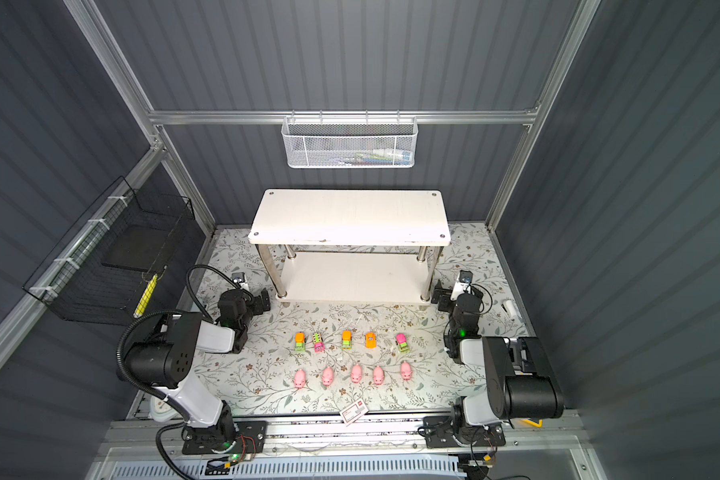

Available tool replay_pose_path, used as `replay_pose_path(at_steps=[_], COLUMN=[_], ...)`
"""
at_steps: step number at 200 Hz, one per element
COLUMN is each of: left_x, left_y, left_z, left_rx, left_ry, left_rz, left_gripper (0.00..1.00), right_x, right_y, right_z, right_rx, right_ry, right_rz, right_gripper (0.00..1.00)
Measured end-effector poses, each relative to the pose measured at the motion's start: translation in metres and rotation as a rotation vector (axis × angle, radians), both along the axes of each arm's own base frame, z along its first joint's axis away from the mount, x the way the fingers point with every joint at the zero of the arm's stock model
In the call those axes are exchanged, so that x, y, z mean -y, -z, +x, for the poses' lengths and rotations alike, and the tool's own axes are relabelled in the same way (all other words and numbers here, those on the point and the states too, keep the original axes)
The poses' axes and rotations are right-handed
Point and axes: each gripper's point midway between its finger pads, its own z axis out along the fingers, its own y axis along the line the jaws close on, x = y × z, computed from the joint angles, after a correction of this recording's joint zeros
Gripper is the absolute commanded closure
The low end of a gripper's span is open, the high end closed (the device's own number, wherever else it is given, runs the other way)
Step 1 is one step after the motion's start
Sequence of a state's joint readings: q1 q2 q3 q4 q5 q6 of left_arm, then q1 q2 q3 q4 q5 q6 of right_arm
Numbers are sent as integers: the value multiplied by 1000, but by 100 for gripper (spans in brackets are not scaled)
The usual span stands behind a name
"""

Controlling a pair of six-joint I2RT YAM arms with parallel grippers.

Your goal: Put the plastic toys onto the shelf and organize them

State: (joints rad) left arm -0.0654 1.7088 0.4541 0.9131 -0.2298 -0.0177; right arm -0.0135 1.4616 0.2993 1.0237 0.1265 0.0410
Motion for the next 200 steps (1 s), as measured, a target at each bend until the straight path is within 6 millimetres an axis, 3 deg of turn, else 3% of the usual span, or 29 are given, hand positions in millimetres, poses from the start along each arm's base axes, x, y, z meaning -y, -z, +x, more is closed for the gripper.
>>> replay_pose_path(at_steps=[78,104,141,169,200], left_x=[0,-3,-12,-13,1], left_y=[0,0,-50,-82,-98], left_z=[0,-1,-1,-9,-27], left_rx=[0,-35,47,112,142], left_ry=[0,-19,-77,-118,-113], left_rz=[0,10,9,-67,-159], left_gripper=[0,0,0,0,0], right_x=[3,7,13,16,18], right_y=[-1,-24,-71,-84,-92], right_z=[-2,-6,-18,-35,-63], right_rx=[-7,6,104,115,110], right_ry=[19,39,90,123,157], right_rz=[0,-4,42,117,209], right_gripper=[1,1,1,1,1])
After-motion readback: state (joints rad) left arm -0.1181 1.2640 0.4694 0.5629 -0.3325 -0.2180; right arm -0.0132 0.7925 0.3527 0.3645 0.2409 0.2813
